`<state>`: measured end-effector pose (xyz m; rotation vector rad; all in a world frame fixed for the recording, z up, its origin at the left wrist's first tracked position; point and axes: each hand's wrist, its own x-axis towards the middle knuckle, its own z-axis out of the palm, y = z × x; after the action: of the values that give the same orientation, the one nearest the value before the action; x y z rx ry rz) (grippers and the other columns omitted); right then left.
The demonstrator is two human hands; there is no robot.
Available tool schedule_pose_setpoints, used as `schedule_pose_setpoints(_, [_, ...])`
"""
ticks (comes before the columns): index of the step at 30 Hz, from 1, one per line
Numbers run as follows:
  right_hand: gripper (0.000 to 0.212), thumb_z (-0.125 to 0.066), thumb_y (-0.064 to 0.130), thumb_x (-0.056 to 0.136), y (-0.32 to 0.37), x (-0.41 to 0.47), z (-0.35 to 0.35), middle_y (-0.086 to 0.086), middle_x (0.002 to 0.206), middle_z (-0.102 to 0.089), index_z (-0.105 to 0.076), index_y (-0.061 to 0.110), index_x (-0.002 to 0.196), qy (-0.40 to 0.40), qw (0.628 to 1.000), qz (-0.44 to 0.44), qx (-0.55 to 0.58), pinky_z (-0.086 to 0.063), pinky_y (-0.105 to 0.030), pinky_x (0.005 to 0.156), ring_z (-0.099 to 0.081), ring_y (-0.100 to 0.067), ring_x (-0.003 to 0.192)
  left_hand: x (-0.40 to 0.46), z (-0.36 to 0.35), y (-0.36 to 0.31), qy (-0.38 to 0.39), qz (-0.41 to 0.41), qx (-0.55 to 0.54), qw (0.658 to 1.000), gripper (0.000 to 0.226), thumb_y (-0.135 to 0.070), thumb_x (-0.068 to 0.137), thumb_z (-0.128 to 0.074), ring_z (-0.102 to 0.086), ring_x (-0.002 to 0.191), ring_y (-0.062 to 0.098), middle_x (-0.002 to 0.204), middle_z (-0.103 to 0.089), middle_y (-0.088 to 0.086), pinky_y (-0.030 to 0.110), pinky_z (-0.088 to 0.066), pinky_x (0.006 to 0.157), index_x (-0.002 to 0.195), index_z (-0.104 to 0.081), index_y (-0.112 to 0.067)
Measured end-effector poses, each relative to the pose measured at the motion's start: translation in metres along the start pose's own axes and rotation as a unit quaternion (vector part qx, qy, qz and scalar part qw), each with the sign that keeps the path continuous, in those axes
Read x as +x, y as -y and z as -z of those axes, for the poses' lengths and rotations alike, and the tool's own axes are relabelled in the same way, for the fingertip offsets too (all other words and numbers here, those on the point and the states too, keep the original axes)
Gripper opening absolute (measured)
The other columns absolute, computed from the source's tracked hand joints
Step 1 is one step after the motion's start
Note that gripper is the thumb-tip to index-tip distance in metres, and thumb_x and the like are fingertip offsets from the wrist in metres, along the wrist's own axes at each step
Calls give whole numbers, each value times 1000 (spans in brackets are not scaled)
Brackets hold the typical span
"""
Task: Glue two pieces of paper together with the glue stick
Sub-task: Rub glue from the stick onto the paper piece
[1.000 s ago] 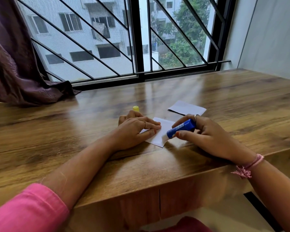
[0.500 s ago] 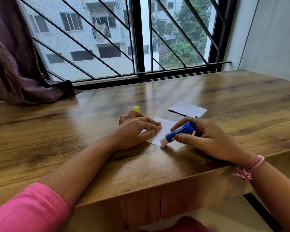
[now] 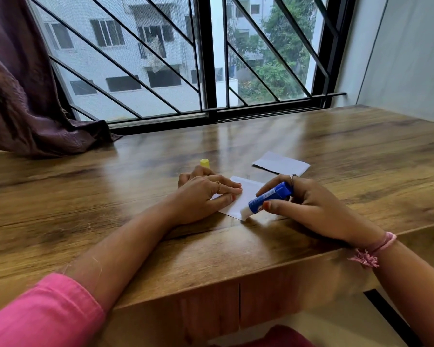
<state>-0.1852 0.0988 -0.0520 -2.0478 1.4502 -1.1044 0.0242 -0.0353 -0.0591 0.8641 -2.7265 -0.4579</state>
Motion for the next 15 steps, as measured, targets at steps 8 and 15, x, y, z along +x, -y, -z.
schedule_pose_setpoints(8, [23,-63,39,79,-6,5,2,-17,71,-63,-67,23,95,-88,995,-50,-10,-35,-18,52,-46,-8,53,1,-3,3,-10,-4,7,1000,61,-68,78,-27,-37,131,12,128,-50,-33,52,-31,105,126,-56,-43])
schedule_pose_setpoints(15, [10,-68,24,84,-1,2,0,2,66,-59,-67,26,94,-44,999,-21,-21,-35,-10,54,-47,-1,52,1,-3,3,-16,-7,-1,1000,61,-66,78,-28,-38,131,11,130,-53,-29,50,-31,106,125,-58,-41])
